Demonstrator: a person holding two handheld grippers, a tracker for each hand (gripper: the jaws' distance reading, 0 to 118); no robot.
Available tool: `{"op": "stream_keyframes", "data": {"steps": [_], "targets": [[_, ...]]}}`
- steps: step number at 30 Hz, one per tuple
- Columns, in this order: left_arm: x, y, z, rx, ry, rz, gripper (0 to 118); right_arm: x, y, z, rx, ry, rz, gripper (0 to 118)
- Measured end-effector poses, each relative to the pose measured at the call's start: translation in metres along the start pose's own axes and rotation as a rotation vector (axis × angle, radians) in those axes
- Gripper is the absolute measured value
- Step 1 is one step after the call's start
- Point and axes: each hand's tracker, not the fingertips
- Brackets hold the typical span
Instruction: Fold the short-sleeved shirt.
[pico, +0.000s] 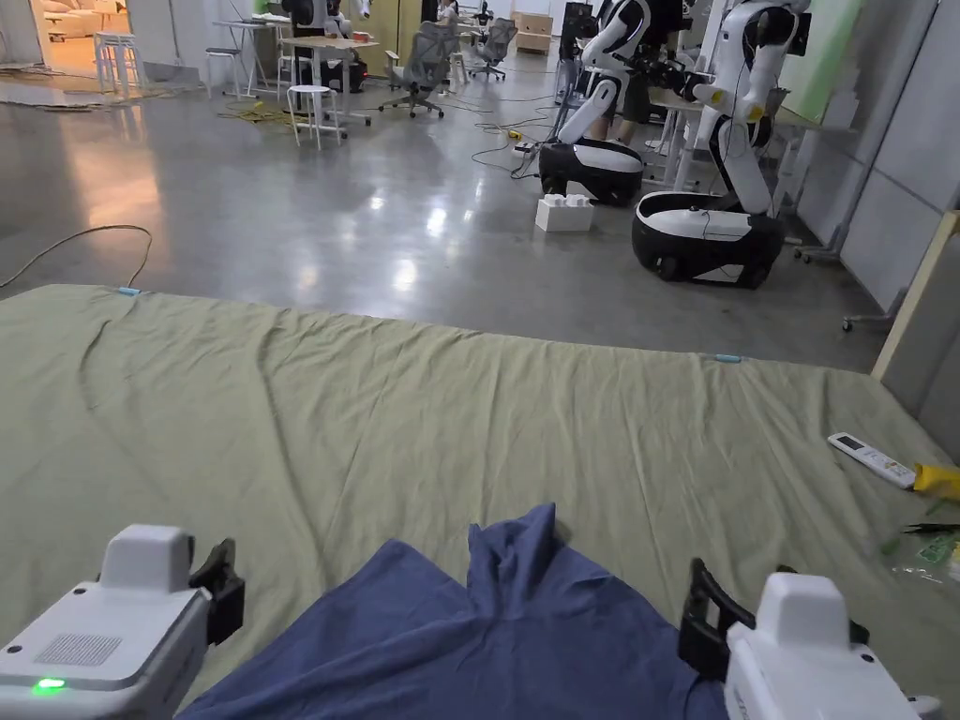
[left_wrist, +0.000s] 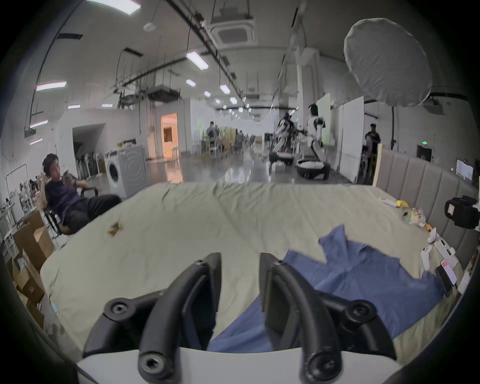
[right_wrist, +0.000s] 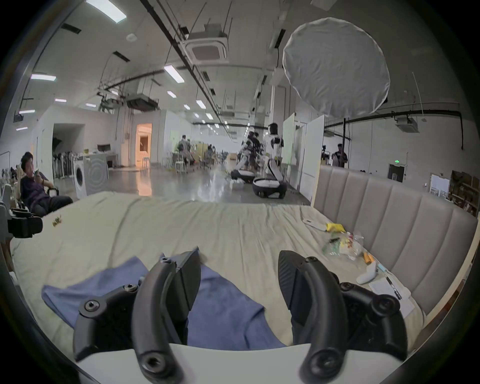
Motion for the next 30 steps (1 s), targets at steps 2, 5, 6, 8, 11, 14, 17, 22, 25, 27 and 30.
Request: {"op": "stream_keyframes", "data": {"steps": [2,5,6,8,11,14,17,22,25,27,30], "targets": [[0.01,0.006,0.002,0.047,-0.036,-0.003,17,-0.011,0.006,0.001,0.071,0.001,-0.002,25],[0.024,0.009,0.007,0.078,-0.058,-0.003,8,-0.02,0.008,0.004,0.117,-0.008,-0.047,8],[0.028,0.008,0.008,0.091,-0.058,-0.002,7,-0.025,0.011,0.006,0.141,-0.015,-0.036,4],[0.033,0.007,0.01,0.116,-0.062,-0.005,5,-0.027,0.01,0.006,0.145,0.011,-0.047,4],[0.035,0.004,0.011,0.133,-0.063,0.004,2,-0.036,0.013,0.003,0.15,0.015,0.01,2],[0.032,0.005,0.01,0.156,-0.015,0.002,2,-0.039,0.014,0.0,0.146,0.018,0.019,2],[0.021,0.008,0.015,0.172,0.001,0.017,2,-0.039,0.013,0.0,0.141,0.015,0.015,1],[-0.022,0.001,0.009,0.059,0.027,0.075,1,-0.044,0.012,-0.005,0.131,0.036,0.024,1],[-0.05,-0.01,0.007,-0.022,0.092,0.064,1,-0.045,0.008,-0.009,0.121,0.047,0.024,1],[-0.072,-0.023,0.005,-0.093,0.116,0.1,1,-0.048,0.008,-0.012,0.109,0.055,0.027,1],[-0.094,-0.037,0.003,-0.241,0.114,0.156,1,-0.053,0.002,-0.02,0.082,0.065,0.034,1]]}}
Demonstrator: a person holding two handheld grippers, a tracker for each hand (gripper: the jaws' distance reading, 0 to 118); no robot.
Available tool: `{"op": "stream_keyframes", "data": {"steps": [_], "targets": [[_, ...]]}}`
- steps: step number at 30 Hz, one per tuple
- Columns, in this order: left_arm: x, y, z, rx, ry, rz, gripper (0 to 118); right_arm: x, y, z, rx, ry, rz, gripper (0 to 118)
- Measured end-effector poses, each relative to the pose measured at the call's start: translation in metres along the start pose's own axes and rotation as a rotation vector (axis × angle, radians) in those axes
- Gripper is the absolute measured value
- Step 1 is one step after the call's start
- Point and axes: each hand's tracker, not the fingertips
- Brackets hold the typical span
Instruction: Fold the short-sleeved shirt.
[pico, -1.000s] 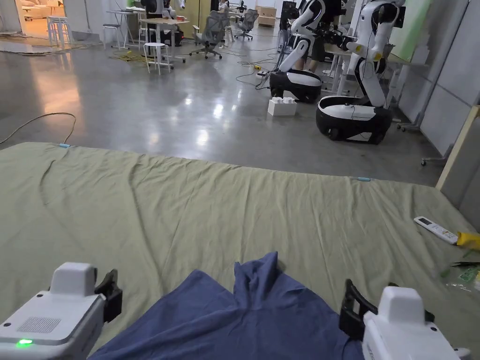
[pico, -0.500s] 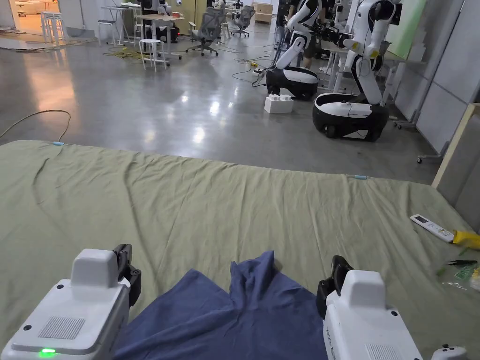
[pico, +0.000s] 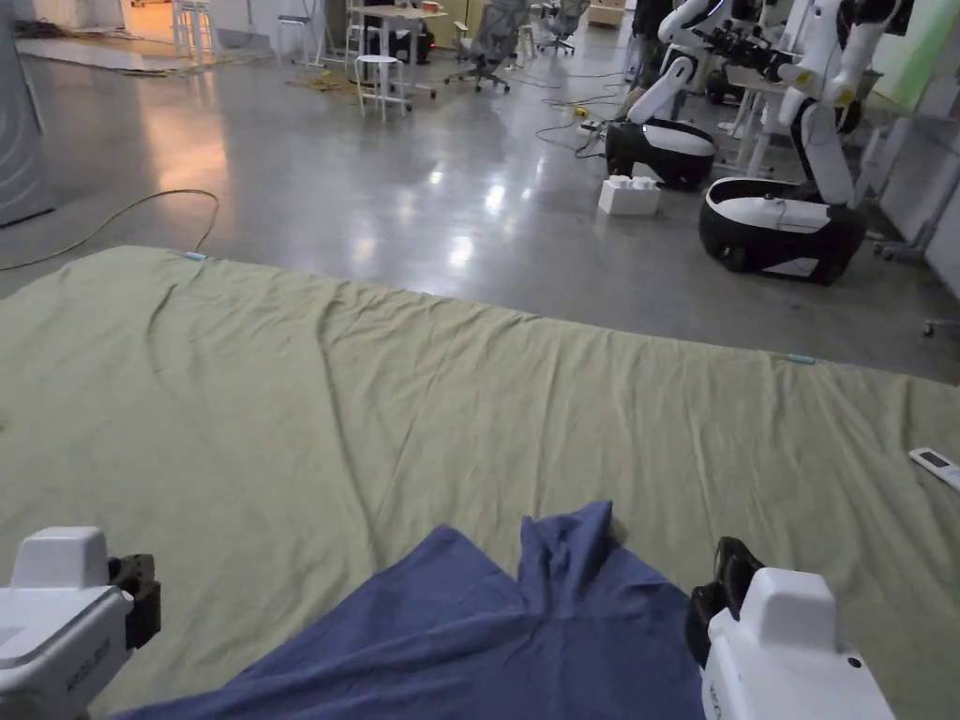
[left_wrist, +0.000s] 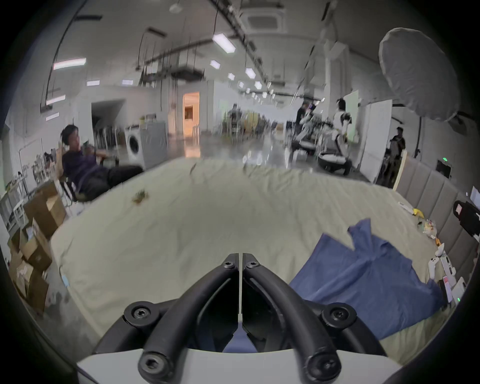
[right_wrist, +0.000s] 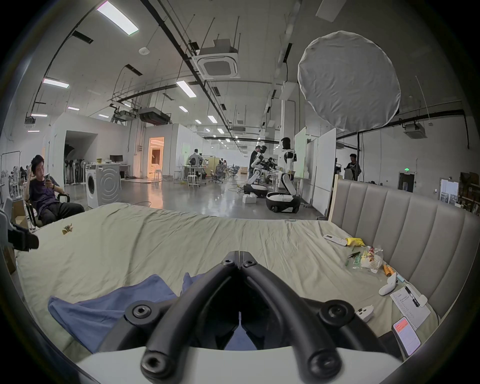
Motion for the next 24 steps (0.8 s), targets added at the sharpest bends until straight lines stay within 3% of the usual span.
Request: {"op": "stream_keyframes", "data": {"steps": [4,8,9,16,21,22,24], "targets": [[-0.021,-0.017,-0.018,-0.18,-0.021,0.087,5,-0.007,-0.008,-0.008,-0.034,0.012,0.014,1],[-0.031,-0.033,-0.037,-0.299,-0.004,0.162,53,-0.011,-0.015,-0.012,-0.072,0.024,0.011,1],[-0.033,-0.037,-0.042,-0.319,-0.004,0.168,59,-0.011,-0.016,-0.013,-0.076,0.026,0.016,1],[-0.032,-0.059,-0.078,-0.454,0.036,0.2,59,-0.014,-0.026,-0.018,-0.12,0.03,0.025,1],[-0.019,-0.064,-0.089,-0.456,0.1,0.127,58,-0.016,-0.034,-0.025,-0.153,0.043,0.05,1],[-0.014,-0.064,-0.085,-0.452,0.115,0.092,55,-0.016,-0.035,-0.027,-0.158,0.043,0.05,1],[-0.002,-0.064,-0.083,-0.438,0.107,0.017,37,-0.016,-0.039,-0.031,-0.173,0.041,0.048,1]]}}
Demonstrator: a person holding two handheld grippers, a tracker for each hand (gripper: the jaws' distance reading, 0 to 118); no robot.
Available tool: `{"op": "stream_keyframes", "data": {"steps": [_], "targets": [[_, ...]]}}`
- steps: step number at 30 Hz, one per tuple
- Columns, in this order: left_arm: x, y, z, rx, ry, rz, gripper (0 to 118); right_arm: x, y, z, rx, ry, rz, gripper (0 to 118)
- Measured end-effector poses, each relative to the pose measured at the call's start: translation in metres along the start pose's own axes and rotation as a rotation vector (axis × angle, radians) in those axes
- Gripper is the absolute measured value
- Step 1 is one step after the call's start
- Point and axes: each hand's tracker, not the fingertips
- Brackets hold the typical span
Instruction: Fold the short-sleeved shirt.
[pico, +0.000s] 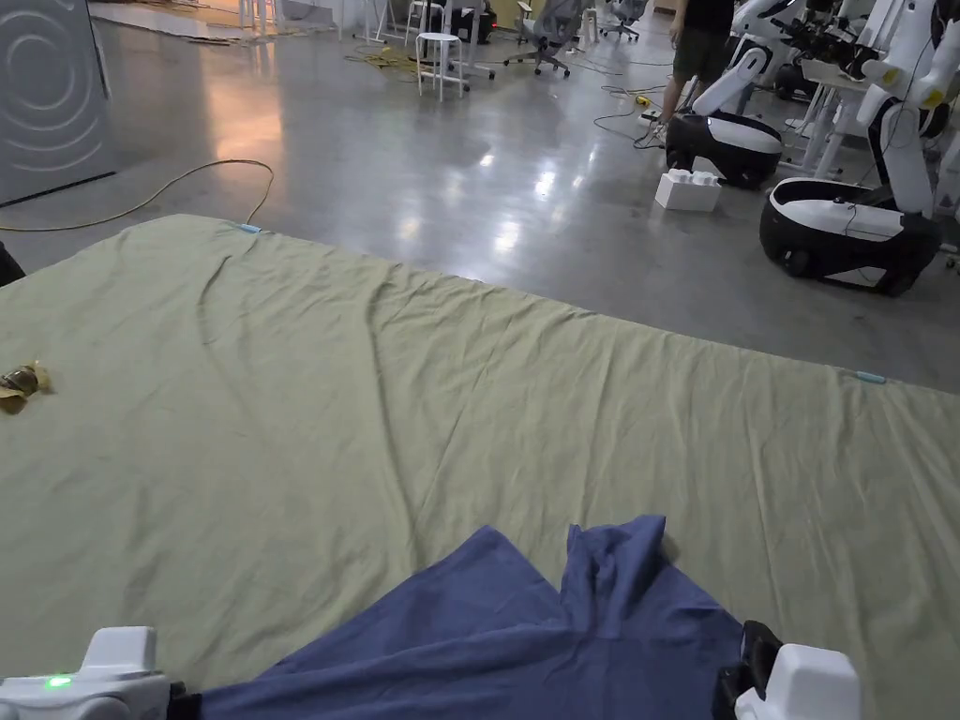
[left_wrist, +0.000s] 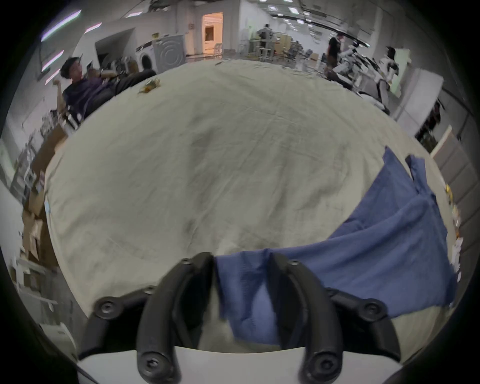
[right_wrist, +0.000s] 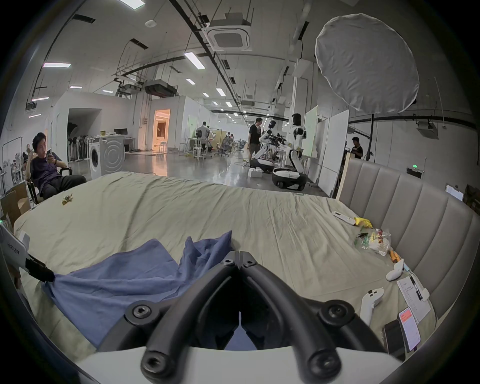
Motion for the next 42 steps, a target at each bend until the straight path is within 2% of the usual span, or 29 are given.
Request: {"op": "stream_keyframes", "data": {"steps": [2,5,6,10,11,12,13,14,20,23,26,28,29,31,32,33,34,36,37,40,42], "targets": [[0.011,-0.001,0.002,0.006,-0.006,-0.033,15,0.001,-0.003,-0.007,-0.017,0.003,-0.01,1],[0.014,0.0,0.0,-0.008,-0.006,-0.01,9,0.004,-0.003,-0.02,-0.058,0.02,-0.039,1],[-0.005,0.002,-0.026,-0.021,-0.022,0.033,8,0.007,-0.003,-0.028,-0.077,0.027,-0.063,1],[-0.015,-0.001,-0.015,-0.008,-0.073,0.062,7,0.02,0.001,-0.074,-0.182,0.072,-0.041,2],[-0.018,-0.002,-0.014,-0.002,-0.085,0.063,6,0.023,0.002,-0.089,-0.222,0.083,-0.032,11],[-0.021,-0.001,-0.012,-0.001,-0.102,0.063,6,0.029,0.002,-0.107,-0.284,0.101,-0.034,29],[-0.024,-0.002,-0.01,0.0,-0.114,0.065,6,0.035,-0.001,-0.124,-0.369,0.076,-0.067,51],[-0.019,-0.002,0.001,0.03,-0.123,0.088,6,0.036,0.0,-0.142,-0.384,0.082,-0.027,64],[-0.019,0.002,0.018,0.071,-0.146,0.097,6,0.052,-0.013,-0.226,-0.544,0.074,0.093,63],[-0.012,0.006,0.023,0.079,-0.14,0.067,6,0.058,-0.02,-0.254,-0.598,0.122,0.071,65],[-0.01,0.009,0.022,0.089,-0.14,0.055,6,0.062,-0.035,-0.28,-0.659,0.208,0.035,65],[-0.008,0.011,0.022,0.088,-0.134,0.051,6,0.056,-0.041,-0.287,-0.696,0.214,0.053,64],[-0.008,0.011,0.022,0.09,-0.13,0.048,6,0.055,-0.044,-0.287,-0.693,0.224,0.063,54],[-0.007,0.013,0.021,0.09,-0.12,0.039,6,0.054,-0.043,-0.285,-0.676,0.227,0.072,41],[-0.007,0.013,0.021,0.092,-0.12,0.036,6,0.051,-0.044,-0.282,-0.668,0.229,0.074,18],[-0.006,0.013,0.022,0.097,-0.12,0.033,6,0.049,-0.043,-0.28,-0.653,0.248,0.072,6],[-0.007,0.014,0.021,0.099,-0.12,0.031,6,0.047,-0.044,-0.279,-0.638,0.269,0.095,6],[-0.005,0.014,0.022,0.105,-0.114,0.025,6,0.038,-0.041,-0.266,-0.621,0.243,0.166,5],[-0.004,0.014,0.025,0.114,-0.113,0.023,6,0.039,-0.039,-0.261,-0.606,0.241,0.157,4],[-0.002,0.017,0.037,0.162,-0.113,0.017,6,0.045,-0.023,-0.238,-0.521,0.2,0.059,4],[-0.002,0.022,0.045,0.184,-0.121,0.018,6,0.052,-0.011,-0.223,-0.496,0.193,0.032,4]]}}
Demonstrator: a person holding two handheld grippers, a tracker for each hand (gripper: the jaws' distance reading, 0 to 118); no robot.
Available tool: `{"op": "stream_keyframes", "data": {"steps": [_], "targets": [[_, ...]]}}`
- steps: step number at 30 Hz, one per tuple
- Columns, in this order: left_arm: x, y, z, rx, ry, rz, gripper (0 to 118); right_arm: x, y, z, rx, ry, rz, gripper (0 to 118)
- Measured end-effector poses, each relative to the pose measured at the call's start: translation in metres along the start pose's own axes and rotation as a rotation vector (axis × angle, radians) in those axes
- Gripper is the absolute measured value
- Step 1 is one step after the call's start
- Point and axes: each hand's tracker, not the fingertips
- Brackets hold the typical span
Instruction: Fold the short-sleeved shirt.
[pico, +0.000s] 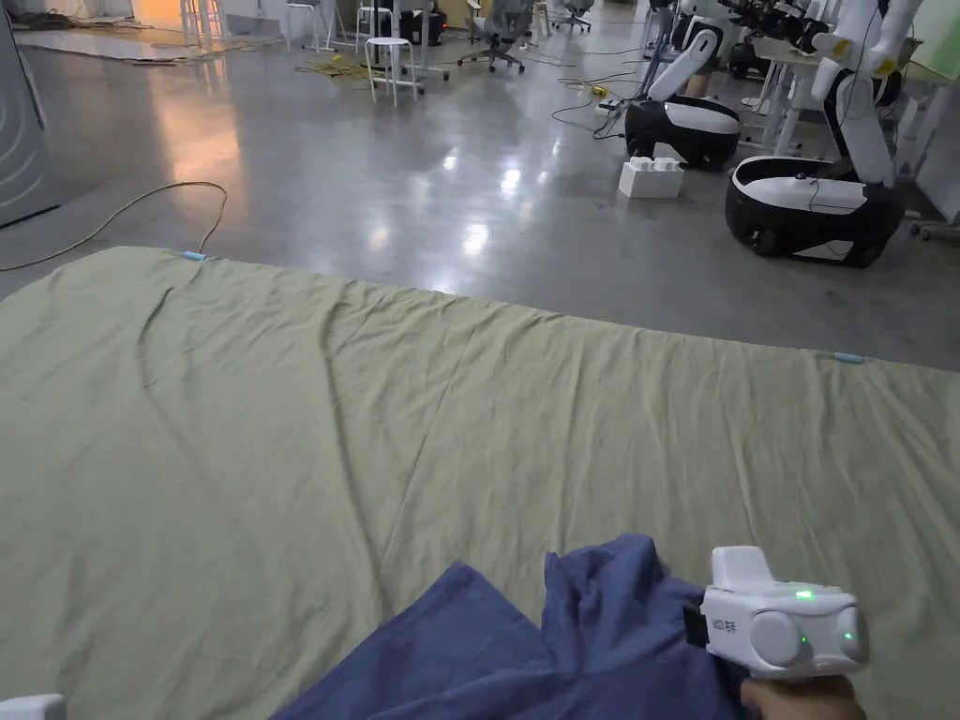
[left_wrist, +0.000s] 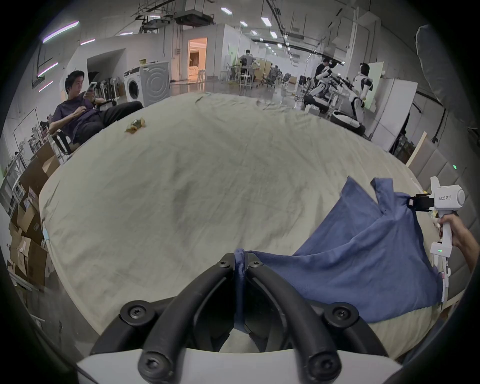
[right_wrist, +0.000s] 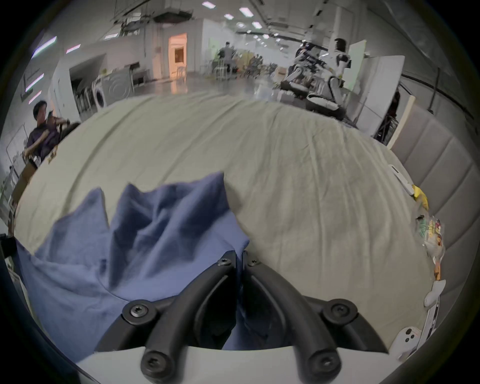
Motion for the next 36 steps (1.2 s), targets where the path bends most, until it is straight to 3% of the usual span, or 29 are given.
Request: {"op": "stream_keyframes", "data": {"steps": [6,12,26,28,30,36], "targets": [[0.01,0.025,0.024,0.099,-0.044,-0.01,6,0.027,0.019,0.053,0.128,-0.031,-0.019,4],[0.026,0.068,0.048,0.224,-0.103,-0.017,6,0.046,0.04,0.149,0.295,-0.093,-0.056,4],[0.104,0.218,0.132,0.513,-0.197,-0.113,6,0.115,0.101,0.293,0.596,-0.247,-0.126,4],[0.112,0.239,0.139,0.537,-0.204,-0.122,6,0.121,0.112,0.307,0.631,-0.276,-0.126,4],[0.121,0.257,0.148,0.556,-0.206,-0.137,6,0.128,0.128,0.319,0.676,-0.31,-0.078,4],[0.134,0.311,0.148,0.577,-0.19,-0.17,6,0.131,0.162,0.34,0.705,-0.313,-0.141,4]]}}
